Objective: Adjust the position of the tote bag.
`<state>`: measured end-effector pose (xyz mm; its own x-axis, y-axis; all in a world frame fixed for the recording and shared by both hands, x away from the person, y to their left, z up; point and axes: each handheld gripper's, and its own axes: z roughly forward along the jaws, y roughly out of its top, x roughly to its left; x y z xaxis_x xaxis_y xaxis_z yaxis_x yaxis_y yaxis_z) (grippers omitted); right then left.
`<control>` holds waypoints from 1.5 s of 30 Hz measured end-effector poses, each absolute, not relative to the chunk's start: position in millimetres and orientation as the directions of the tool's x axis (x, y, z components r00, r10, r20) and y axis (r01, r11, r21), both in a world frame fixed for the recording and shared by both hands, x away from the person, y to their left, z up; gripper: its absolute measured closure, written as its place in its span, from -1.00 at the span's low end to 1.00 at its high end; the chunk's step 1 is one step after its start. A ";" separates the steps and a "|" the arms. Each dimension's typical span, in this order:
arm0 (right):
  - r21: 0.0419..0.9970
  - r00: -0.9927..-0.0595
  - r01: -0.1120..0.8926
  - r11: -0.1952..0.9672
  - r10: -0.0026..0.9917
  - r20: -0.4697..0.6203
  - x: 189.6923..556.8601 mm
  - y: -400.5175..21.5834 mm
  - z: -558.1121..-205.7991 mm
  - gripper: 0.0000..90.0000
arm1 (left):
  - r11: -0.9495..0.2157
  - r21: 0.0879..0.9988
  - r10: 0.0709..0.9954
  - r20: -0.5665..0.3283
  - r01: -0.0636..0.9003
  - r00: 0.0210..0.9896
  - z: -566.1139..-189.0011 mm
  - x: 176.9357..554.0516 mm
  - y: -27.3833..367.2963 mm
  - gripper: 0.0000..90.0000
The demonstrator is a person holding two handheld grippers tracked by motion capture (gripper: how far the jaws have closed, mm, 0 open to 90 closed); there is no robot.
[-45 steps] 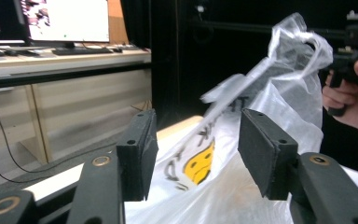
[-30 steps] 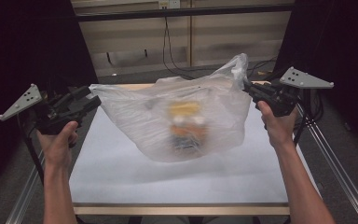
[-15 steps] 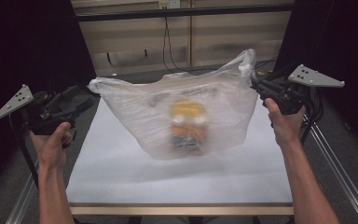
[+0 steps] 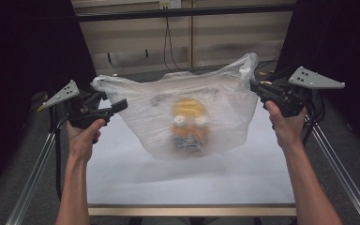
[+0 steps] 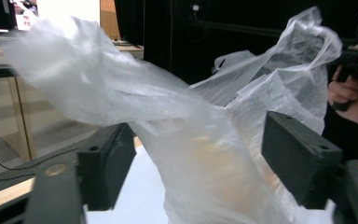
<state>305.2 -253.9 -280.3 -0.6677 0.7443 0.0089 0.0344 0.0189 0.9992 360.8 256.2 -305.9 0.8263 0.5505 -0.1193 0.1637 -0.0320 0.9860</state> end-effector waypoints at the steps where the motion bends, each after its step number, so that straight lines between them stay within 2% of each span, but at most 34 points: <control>1: 0.999 -0.667 0.034 0.023 0.745 0.006 304.8 -254.1 -280.4 1.00 | -0.049 0.986 0.556 -0.107 0.161 0.825 -306.7 362.0 254.7 0.04; 2: 0.999 -0.668 0.034 0.027 0.744 0.003 304.2 -254.5 -280.5 1.00 | -0.046 0.985 0.539 -0.113 0.164 0.835 -308.1 363.2 252.5 0.17; 3: 0.999 -0.668 0.035 0.030 0.744 0.001 303.5 -254.8 -280.7 1.00 | -0.051 0.987 0.527 -0.101 0.151 0.844 -309.6 363.1 250.6 0.47; 4: 0.999 -0.670 0.033 0.033 0.742 -0.003 302.9 -255.5 -281.1 1.00 | -0.065 0.986 0.521 -0.097 0.153 0.848 -310.2 362.8 248.5 0.66; 6: 0.999 -0.668 0.038 0.037 0.744 -0.002 301.3 -257.2 -281.7 1.00 | -0.102 0.985 0.497 -0.074 0.142 0.865 -310.7 360.8 245.5 0.93; 7: 0.998 -0.668 0.041 0.042 0.744 -0.005 300.5 -258.8 -282.5 1.00 | -0.108 0.984 0.496 -0.071 0.143 0.865 -310.6 359.9 245.1 0.97; 12: 0.996 -0.666 0.061 0.063 0.746 -0.006 296.0 -262.6 -292.0 1.00 | -0.150 0.977 0.476 -0.062 0.151 0.877 -316.2 354.4 250.0 0.99; 14: 0.995 -0.668 0.075 0.065 0.744 0.002 293.5 -264.2 -298.4 1.00 | -0.132 0.979 0.468 -0.079 0.158 0.880 -323.0 352.6 254.2 0.99; 24: 0.993 -0.682 0.109 0.034 0.730 0.049 293.9 -263.2 -325.7 1.00 | -0.178 0.961 0.473 -0.106 0.212 0.875 -340.7 351.3 251.0 0.99; 45: 0.967 -0.657 0.215 0.138 0.753 0.039 313.4 -255.2 -358.9 1.00 | -0.270 0.913 0.478 -0.148 0.305 0.866 -376.7 365.0 247.4 1.00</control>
<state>313.4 -255.2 -358.9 -0.6566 0.7532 0.0385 0.2148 0.1378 0.9669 365.0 247.4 -376.7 0.8658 0.4780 -0.1481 0.3051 -0.2698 0.9133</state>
